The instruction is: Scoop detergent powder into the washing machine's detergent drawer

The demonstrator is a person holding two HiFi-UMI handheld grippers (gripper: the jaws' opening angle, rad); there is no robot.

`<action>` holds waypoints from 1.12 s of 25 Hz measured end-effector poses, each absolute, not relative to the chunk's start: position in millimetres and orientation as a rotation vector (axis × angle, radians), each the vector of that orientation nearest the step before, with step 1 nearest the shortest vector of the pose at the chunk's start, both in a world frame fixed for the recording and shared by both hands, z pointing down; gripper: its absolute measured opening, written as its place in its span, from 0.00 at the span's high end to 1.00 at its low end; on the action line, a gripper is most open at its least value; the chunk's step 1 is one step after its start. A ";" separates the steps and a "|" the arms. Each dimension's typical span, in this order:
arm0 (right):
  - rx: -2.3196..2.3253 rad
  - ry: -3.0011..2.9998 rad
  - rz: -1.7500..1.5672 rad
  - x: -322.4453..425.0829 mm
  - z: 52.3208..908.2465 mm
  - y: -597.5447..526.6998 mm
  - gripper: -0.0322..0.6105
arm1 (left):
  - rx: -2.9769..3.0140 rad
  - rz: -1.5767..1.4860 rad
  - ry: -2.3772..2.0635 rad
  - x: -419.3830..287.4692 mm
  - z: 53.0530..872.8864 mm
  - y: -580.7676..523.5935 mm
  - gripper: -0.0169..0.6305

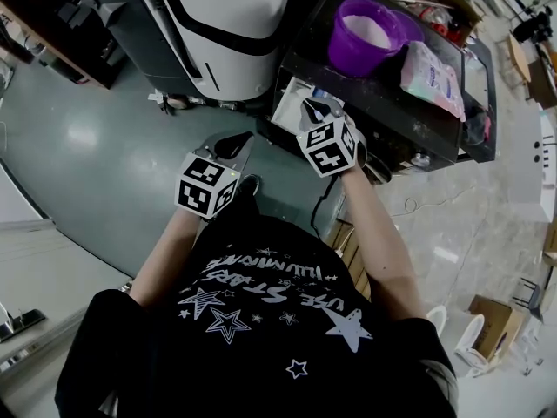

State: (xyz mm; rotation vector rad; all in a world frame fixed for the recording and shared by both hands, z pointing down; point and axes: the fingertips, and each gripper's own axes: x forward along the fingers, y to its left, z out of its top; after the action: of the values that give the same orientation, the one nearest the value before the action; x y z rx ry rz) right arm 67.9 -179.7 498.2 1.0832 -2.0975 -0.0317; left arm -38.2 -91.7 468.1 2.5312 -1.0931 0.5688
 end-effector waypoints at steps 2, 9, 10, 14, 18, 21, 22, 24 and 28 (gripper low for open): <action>1.147 -2.170 0.133 75.4 494.5 -173.3 0.89 | 2.526 0.563 -1.100 -37.0 467.0 -82.5 0.97; 1.309 -2.380 0.657 107.8 484.0 -150.9 0.89 | 2.508 0.579 -1.112 -29.9 470.8 -56.0 0.97; 1.326 -2.409 0.726 111.5 481.5 -146.9 0.89 | 2.505 0.584 -1.110 -29.3 471.0 -53.4 0.97; 1.364 -2.500 0.908 123.4 466.1 -130.2 0.89 | 2.493 0.565 -1.110 -27.0 466.7 -52.5 0.97; 1.419 -2.499 0.884 137.4 454.0 -110.8 0.89 | 2.503 0.531 -1.085 -21.1 462.3 -57.8 0.97; 1.473 -2.455 0.831 149.0 449.6 -99.2 0.89 | 2.510 0.507 -1.070 -18.1 459.4 -59.6 0.97; 1.488 -2.442 0.828 151.7 449.6 -95.4 0.89 | 2.512 0.502 -1.062 -17.8 459.1 -58.1 0.97; 1.519 -2.422 0.847 155.0 451.6 -86.2 0.89 | 2.516 0.499 -1.038 -18.3 459.7 -50.8 0.97; 1.574 -2.401 0.902 150.1 454.2 -67.5 0.89 | 2.522 0.511 -1.002 -29.8 460.1 -31.5 0.97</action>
State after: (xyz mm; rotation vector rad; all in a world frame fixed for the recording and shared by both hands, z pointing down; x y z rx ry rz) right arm 150.1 -67.5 454.2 1.5741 -2.4006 0.9021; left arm -29.8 -31.5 460.1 2.5223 -1.0021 0.5108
